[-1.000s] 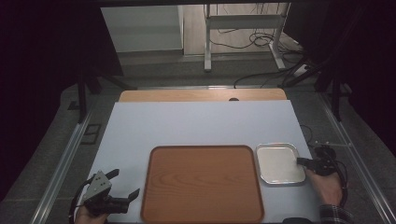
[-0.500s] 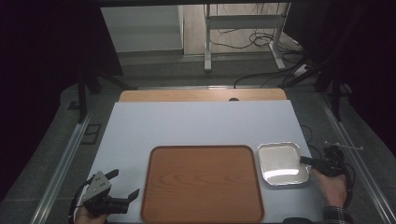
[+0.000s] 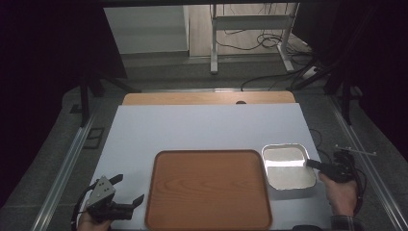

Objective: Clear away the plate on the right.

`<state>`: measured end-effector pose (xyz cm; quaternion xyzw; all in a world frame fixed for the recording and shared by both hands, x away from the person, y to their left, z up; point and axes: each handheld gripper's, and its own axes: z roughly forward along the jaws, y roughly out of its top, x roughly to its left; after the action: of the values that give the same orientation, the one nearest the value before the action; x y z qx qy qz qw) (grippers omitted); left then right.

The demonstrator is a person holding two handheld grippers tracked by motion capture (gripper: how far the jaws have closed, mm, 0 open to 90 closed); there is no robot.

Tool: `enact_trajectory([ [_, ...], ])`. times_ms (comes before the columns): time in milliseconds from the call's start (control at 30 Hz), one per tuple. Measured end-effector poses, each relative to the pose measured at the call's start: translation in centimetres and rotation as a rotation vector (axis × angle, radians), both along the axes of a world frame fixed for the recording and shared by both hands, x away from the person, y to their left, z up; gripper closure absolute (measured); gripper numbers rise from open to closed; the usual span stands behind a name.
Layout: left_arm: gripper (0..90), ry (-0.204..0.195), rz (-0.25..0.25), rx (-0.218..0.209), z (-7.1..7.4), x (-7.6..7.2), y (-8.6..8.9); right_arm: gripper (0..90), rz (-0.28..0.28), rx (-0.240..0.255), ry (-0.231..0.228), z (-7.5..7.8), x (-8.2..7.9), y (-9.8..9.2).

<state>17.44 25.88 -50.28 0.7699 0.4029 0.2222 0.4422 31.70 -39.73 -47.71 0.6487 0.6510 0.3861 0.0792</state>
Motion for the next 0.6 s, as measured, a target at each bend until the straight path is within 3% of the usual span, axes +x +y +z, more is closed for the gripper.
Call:
enact_trajectory([
  [233, 0.3, -0.001, 0.001, 0.002, 0.0, 0.0, 0.0, 88.0, 0.044, 0.018, -0.018, 0.5, 0.0, 1.8],
  [600, 0.2, 0.000, 0.004, 0.001, 0.0, -0.1, 0.0, 88.0, 0.125, 0.051, -0.004, 0.6, 0.3, 5.4],
])
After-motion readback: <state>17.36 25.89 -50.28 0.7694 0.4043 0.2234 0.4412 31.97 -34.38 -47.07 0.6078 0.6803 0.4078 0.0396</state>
